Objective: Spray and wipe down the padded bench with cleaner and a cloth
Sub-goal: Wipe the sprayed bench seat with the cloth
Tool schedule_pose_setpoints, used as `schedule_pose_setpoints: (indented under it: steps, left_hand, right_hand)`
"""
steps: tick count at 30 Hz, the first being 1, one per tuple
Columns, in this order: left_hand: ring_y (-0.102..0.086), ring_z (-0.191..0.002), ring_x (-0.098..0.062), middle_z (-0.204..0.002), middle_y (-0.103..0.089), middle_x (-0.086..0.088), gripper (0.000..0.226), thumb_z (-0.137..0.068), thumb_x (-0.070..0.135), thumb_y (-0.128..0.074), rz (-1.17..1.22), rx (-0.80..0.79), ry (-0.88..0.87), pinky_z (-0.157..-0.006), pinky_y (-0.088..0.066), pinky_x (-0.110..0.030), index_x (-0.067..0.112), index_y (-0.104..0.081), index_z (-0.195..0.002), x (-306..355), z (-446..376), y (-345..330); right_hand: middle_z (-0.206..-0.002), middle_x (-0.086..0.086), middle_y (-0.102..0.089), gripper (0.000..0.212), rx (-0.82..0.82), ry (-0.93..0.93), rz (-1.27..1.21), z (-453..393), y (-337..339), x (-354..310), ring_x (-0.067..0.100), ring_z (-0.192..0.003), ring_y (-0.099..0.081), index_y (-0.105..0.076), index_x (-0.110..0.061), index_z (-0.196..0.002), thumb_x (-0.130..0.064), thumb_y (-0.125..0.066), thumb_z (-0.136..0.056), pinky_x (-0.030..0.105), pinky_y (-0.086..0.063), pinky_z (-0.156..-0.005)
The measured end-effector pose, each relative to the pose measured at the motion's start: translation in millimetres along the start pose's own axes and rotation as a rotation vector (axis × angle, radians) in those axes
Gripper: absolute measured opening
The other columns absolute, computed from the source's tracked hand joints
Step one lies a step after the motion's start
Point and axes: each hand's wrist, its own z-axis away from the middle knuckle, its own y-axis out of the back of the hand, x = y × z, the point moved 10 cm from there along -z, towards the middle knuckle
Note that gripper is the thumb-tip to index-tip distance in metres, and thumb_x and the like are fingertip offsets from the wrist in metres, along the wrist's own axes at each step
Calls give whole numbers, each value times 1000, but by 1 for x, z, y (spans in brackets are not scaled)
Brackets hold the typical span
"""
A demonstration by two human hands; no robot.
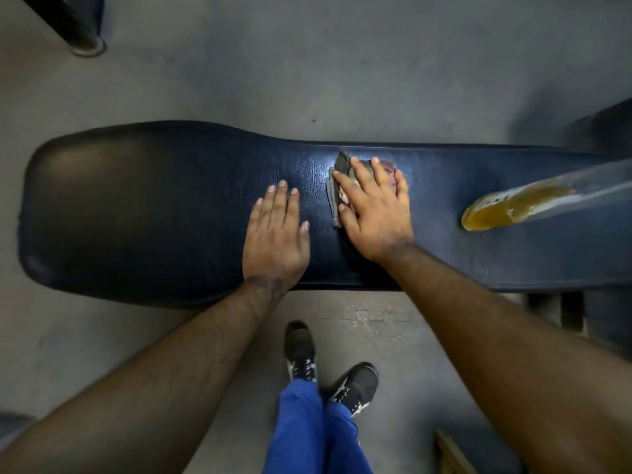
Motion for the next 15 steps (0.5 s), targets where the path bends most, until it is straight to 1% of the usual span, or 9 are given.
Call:
schedule_pose_setpoints:
  steps: [4, 7, 9, 10, 11, 13, 15]
  left_hand:
    - [-15, -150, -26, -161, -22, -14, 59, -101, 34, -30, -28, -51, -2, -123, -12, -43, 6, -27, -152, -1, -1, -4]
    - [-15, -150, -28, -160, -22, -16, 59, -101, 33, -28, -28, -91, 24, -123, -11, -44, 4, -27, -152, 3, 0, -1]
    - [-18, -149, -28, -159, -25, -17, 57, -100, 29, -35, 9, -108, 76, -123, -12, -43, 3, -29, -150, 10, 0, 6]
    - [-21, -148, -28, -158, -29, -17, 57, -99, 27, -39, 42, -121, 93, -123, -13, -43, 3, -31, -149, 17, 2, 11]
    - [-24, -147, -28, -156, -33, -17, 57, -98, 26, -42, 87, -132, 94, -122, -15, -42, 3, -33, -148, 26, 4, 17]
    - [-30, -144, -28, -151, -40, -16, 58, -95, 26, -49, 199, -137, 77, -121, -21, -40, 3, -36, -147, 46, 11, 32]
    - [-36, -141, -28, -147, -46, -15, 57, -93, 24, -54, 267, -119, 61, -118, -27, -40, 4, -40, -145, 61, 17, 47]
  right_hand:
    - [-166, -3, -23, 59, -94, 18, -15, -2, -3, -6, 27, -154, -11, -29, -39, -154, -45, -39, -95, 60, -5, -122]
    - [-168, -1, -14, 60, -176, -30, -39, -3, 3, -7, 28, -155, -3, -24, -38, -156, -46, -39, -98, 60, 0, -122]
    - [-167, 2, -17, 57, -165, -62, -82, 6, 15, -19, 29, -155, -6, -32, -37, -154, -47, -40, -98, 59, 0, -123]
    - [-166, 3, -23, 53, -123, -70, -140, 18, 27, -27, 28, -154, -12, -41, -35, -150, -46, -43, -97, 58, -5, -123]
    - [-163, 3, -31, 48, -70, -83, -227, 33, 40, -31, 27, -152, -22, -52, -33, -142, -44, -46, -96, 55, -13, -123]
    - [-151, 1, -48, 31, 21, -156, -433, 71, 67, -25, 21, -139, -44, -69, -29, -118, -40, -55, -92, 45, -35, -114]
    - [-130, -5, -62, 16, 98, -304, -599, 112, 85, 2, 14, -116, -58, -71, -28, -99, -37, -61, -91, 39, -49, -100]
